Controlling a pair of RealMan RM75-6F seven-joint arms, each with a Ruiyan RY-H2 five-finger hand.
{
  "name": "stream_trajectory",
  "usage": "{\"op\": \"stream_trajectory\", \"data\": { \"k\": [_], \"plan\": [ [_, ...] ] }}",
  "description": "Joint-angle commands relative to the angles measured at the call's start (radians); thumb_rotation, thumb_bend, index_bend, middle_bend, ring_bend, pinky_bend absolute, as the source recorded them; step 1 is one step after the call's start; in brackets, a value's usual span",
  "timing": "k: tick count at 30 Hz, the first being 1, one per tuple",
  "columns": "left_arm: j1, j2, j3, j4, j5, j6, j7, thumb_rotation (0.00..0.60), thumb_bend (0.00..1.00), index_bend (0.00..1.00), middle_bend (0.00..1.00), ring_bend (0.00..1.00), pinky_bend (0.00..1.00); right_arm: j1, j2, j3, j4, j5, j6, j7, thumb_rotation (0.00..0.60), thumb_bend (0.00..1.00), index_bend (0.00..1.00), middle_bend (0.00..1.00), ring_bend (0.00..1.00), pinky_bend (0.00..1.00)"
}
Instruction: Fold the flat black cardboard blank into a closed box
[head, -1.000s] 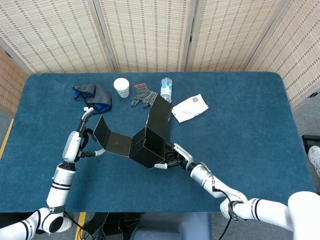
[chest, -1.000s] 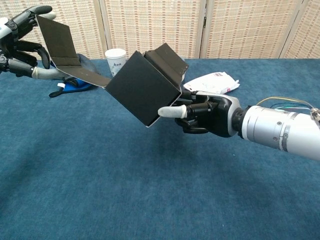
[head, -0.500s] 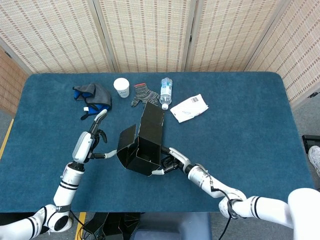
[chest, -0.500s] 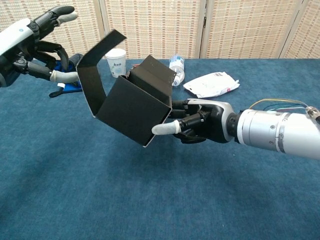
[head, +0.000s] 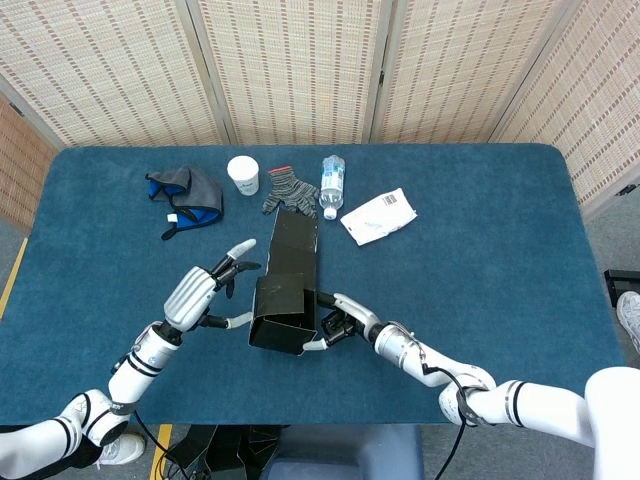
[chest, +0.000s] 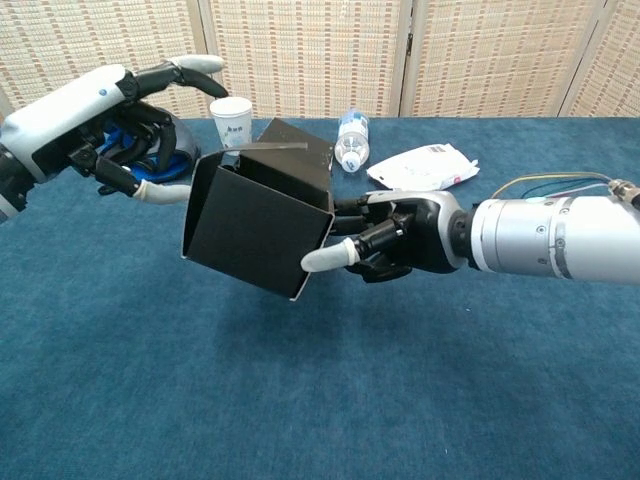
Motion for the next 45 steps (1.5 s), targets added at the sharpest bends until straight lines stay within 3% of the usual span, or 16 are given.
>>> {"op": "stream_trajectory", "data": {
  "k": [1, 8, 28, 45],
  "plan": [
    [-0.015, 0.004, 0.014, 0.018, 0.015, -0.010, 0.008, 0.600, 0.10, 0.26, 0.10, 0.64, 0.88, 0.005, 0.003, -0.001, 0.005, 0.000, -0.009, -0.019, 0.600, 0.35, 0.28, 0.39, 0.82, 1.00],
    [-0.052, 0.007, 0.045, 0.054, 0.050, -0.025, 0.024, 0.600, 0.10, 0.36, 0.18, 0.67, 0.89, 0.009, -0.001, 0.000, 0.013, 0.020, -0.015, -0.073, 0.600, 0.35, 0.28, 0.39, 0.82, 1.00],
    [-0.181, 0.144, 0.127, -0.067, 0.130, -0.163, 0.157, 0.600, 0.09, 0.31, 0.18, 0.67, 0.89, 0.013, -0.044, 0.017, 0.037, 0.066, -0.010, -0.194, 0.600, 0.35, 0.28, 0.39, 0.82, 1.00],
    [-0.173, 0.069, 0.205, 0.029, 0.158, -0.164, 0.215, 0.600, 0.09, 0.34, 0.19, 0.68, 0.89, -0.004, -0.124, 0.000, 0.099, 0.126, 0.043, -0.365, 0.600, 0.35, 0.28, 0.39, 0.82, 1.00]
  ]
}}
